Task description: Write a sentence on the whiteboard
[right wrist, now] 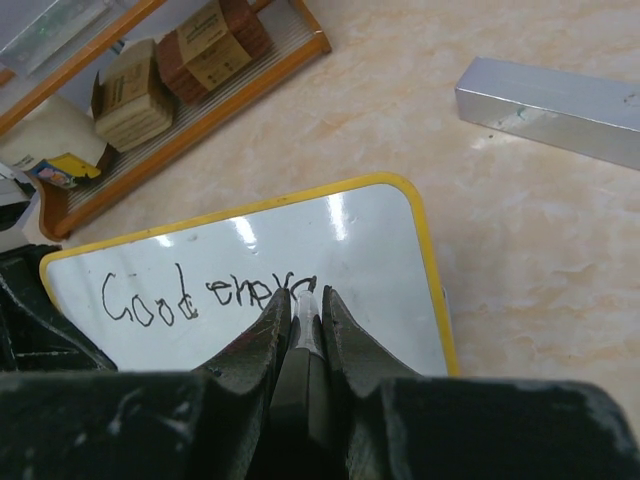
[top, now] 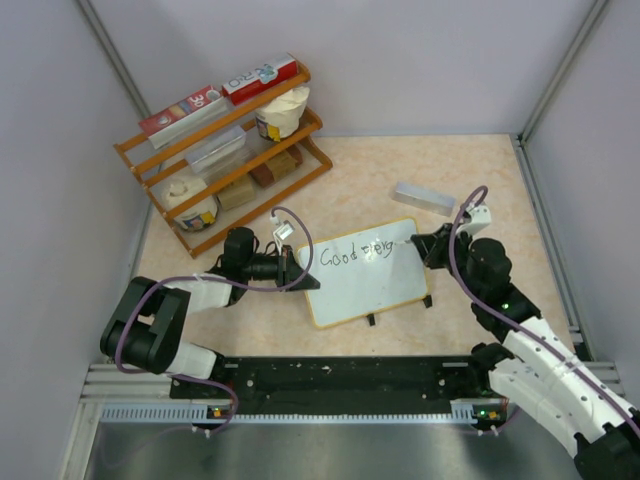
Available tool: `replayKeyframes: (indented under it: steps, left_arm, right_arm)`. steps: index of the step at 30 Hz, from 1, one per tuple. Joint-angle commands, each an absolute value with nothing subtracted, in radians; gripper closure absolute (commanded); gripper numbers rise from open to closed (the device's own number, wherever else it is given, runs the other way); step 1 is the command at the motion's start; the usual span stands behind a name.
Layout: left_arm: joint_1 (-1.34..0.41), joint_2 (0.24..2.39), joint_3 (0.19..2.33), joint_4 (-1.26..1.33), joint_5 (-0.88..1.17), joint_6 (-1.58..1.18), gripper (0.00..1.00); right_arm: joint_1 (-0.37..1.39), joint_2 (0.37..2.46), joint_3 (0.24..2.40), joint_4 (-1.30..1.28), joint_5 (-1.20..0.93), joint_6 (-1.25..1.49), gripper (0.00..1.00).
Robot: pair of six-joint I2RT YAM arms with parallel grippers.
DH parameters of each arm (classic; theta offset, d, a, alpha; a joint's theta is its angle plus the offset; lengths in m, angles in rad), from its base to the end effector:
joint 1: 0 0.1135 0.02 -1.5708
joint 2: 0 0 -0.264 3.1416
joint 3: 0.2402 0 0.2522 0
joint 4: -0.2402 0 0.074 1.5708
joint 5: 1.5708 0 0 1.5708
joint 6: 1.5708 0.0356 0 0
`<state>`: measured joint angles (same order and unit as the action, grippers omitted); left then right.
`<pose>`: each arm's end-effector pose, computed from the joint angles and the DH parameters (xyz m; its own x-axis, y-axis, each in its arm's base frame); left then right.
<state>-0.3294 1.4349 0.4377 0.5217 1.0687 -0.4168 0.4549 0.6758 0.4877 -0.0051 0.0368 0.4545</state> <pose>0.2251 -0.1099 0.1602 -0.7576 0.0531 -0.6505 0.6413 0.2458 -0.7269 0.1564 0.0750 0.2707 -0.3335 0.3253 -0.8849 -0.2896 0.8579 0.4245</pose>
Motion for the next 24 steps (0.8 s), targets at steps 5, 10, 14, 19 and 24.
replayKeyframes:
  steps: [5,10,14,19,24]
  left_arm:
    - [-0.342,1.422,0.449,0.502,1.003,-0.356,1.00]
    - [-0.342,1.417,0.448,0.502,1.003,-0.354,1.00]
    - [-0.342,1.417,0.446,0.503,1.006,-0.354,1.00]
    - [-0.342,1.420,0.449,0.503,1.005,-0.354,1.00]
    - [-0.342,1.422,0.449,0.503,1.005,-0.354,1.00]
  right_arm:
    - [0.445,0.702,0.554,0.051,0.075,0.446,1.00]
    - [0.446,0.749,0.561,0.058,0.089,0.445,1.00]
    - [0.445,0.752,0.546,0.063,0.104,0.440,1.00]
    - [0.445,0.730,0.523,0.038,0.107,0.442,1.00]
    - [0.445,0.718,0.497,0.011,0.100,0.440,1.00]
